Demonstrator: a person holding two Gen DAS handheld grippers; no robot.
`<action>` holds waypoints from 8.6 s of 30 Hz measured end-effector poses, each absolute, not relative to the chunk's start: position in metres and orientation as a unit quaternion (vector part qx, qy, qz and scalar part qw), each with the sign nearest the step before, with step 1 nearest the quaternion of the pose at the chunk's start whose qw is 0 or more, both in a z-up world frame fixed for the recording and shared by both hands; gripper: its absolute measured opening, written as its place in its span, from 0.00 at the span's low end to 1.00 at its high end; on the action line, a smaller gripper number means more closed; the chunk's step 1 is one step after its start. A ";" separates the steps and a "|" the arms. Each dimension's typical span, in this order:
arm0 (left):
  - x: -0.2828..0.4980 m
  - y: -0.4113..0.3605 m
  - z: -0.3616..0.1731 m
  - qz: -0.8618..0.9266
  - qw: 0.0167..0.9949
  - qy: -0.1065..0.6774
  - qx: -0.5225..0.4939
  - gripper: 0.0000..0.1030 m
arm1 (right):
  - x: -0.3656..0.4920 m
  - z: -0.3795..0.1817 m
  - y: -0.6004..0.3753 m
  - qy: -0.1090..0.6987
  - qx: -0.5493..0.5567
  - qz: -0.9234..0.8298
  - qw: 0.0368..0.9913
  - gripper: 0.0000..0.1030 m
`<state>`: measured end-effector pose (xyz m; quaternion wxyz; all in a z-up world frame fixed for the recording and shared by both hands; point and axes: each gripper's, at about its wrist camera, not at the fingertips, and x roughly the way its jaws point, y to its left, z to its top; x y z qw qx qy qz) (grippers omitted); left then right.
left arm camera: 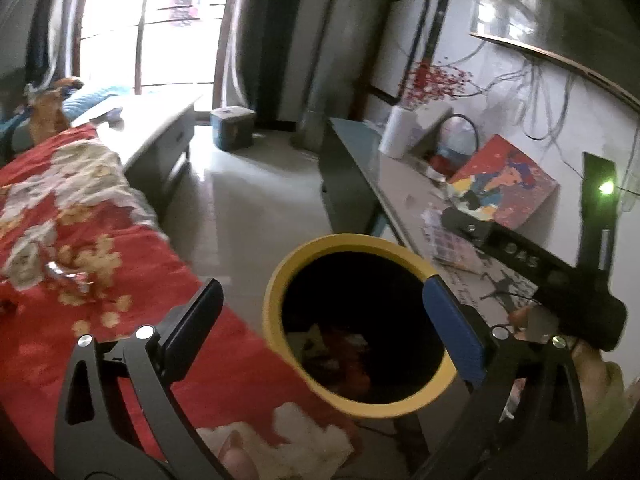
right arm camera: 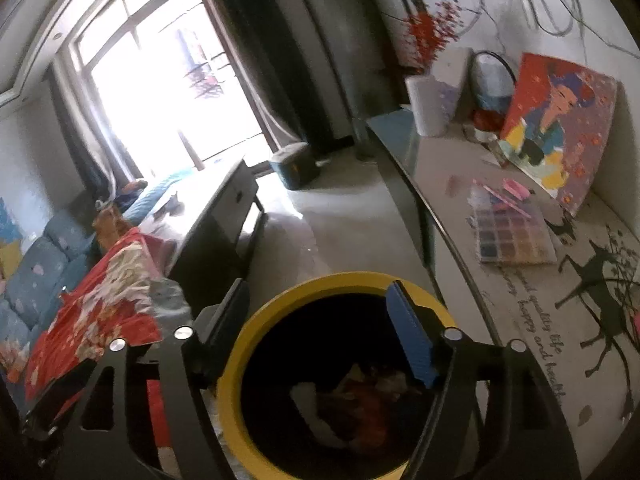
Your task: Collect trash
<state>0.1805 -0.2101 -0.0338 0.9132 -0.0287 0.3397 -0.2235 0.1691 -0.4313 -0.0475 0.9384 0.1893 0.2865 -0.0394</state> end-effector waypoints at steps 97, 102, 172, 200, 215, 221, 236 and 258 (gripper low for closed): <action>0.221 0.140 -0.106 0.106 0.827 0.346 -0.430 0.45 | 0.245 -0.096 -0.103 0.435 -0.022 0.266 0.860 0.18; 0.218 0.138 -0.104 0.093 0.831 0.348 -0.425 0.40 | 0.230 -0.092 -0.105 0.434 -0.010 0.276 0.858 0.17; 0.162 -0.119 -0.007 -0.186 0.911 0.340 -0.137 0.29 | 0.165 -0.015 -0.325 0.325 0.127 0.117 0.930 0.17; 0.173 -0.230 -0.040 -0.286 0.883 0.369 -0.039 0.29 | 0.159 -0.056 -0.426 0.353 0.185 0.034 0.916 0.19; 0.199 -0.254 -0.063 -0.299 0.864 0.404 -0.029 0.55 | 0.160 -0.076 -0.451 0.366 0.212 0.012 0.906 0.51; 0.195 -0.233 -0.049 -0.273 0.877 0.392 -0.049 0.78 | 0.154 -0.064 -0.449 0.351 0.201 0.002 0.915 0.66; 0.167 -0.147 -0.003 -0.186 0.915 0.350 -0.080 0.89 | 0.143 -0.022 -0.375 0.325 0.158 0.053 0.931 0.87; 0.097 0.003 0.012 -0.032 0.948 0.300 -0.098 0.89 | 0.112 0.014 -0.221 0.293 0.086 0.182 0.934 0.94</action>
